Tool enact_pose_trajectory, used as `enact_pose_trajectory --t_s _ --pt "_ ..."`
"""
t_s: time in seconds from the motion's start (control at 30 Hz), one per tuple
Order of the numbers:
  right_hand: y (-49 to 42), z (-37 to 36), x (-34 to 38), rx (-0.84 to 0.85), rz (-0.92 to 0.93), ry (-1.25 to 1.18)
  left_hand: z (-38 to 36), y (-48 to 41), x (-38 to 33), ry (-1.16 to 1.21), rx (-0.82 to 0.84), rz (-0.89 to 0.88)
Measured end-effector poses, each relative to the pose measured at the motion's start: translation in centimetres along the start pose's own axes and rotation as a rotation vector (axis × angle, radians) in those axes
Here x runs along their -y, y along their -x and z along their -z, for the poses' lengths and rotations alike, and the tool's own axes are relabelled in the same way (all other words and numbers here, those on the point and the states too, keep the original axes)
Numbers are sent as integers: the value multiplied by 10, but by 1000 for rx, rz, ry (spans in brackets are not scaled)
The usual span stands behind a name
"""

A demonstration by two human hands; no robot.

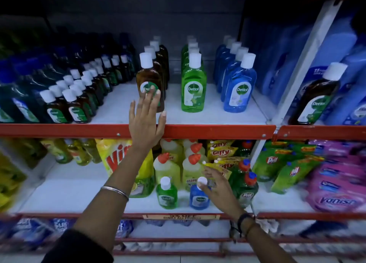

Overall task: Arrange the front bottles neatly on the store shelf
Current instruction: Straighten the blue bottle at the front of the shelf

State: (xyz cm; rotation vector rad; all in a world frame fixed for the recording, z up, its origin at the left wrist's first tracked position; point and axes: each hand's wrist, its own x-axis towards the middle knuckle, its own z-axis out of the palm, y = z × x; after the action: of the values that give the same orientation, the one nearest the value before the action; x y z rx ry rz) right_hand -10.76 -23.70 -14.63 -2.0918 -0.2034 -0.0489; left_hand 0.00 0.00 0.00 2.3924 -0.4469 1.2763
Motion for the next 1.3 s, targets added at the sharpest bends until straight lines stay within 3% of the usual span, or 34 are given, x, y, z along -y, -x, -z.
enact_pose_trajectory --t_s 0.13,0.4,0.63,1.0,1.2,1.3 --pt "1 -7 -10 79 -130 -66 -2 -2 5 -135 39 -49" --pt "-6 8 12 26 -87 -195 -4 -3 5 -157 34 -53" --pt "-17 62 80 -152 44 -333 -4 -4 4 -162 28 -41" --pt "-56 166 195 -572 483 -428 -3 -5 2 -176 36 -26" --pt "-94 194 203 -749 491 -308 -3 -4 2 -183 19 -24" --pt "-113 196 186 -736 432 -248 -4 -4 3 -188 3 -33"
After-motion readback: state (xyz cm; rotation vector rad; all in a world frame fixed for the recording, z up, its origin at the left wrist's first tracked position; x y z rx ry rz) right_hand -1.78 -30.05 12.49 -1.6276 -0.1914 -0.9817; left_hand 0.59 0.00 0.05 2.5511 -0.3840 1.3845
